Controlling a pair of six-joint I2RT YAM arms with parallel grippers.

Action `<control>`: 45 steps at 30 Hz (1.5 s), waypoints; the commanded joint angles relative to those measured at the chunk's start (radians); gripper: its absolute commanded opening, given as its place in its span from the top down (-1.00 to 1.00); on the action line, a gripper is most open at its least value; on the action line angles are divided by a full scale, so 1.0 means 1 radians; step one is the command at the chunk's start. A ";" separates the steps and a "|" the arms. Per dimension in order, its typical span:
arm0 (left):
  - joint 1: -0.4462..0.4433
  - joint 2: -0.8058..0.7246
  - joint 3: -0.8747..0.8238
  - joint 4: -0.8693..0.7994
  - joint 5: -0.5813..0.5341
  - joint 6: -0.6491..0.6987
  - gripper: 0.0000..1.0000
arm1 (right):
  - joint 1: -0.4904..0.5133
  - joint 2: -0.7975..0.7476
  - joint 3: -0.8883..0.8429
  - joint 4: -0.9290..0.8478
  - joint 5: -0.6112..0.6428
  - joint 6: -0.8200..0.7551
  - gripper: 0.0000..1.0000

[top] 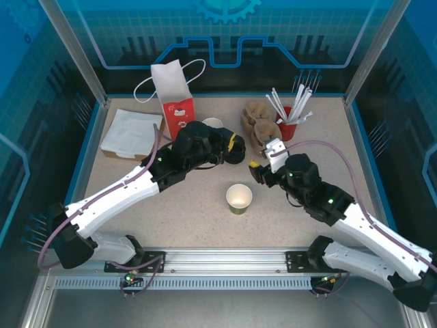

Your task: Pack the takeout coffee

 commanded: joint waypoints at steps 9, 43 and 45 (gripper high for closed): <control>0.031 -0.110 0.101 -0.237 0.151 0.787 1.00 | -0.300 0.027 0.126 -0.179 -0.784 -0.055 -1.00; 0.052 -0.219 0.079 -0.135 0.772 1.399 1.00 | -0.213 0.109 0.208 0.153 -1.041 -0.469 -0.95; 0.053 -0.212 0.084 -0.137 0.778 1.399 1.00 | -0.199 0.118 0.220 0.152 -1.036 -0.475 -0.92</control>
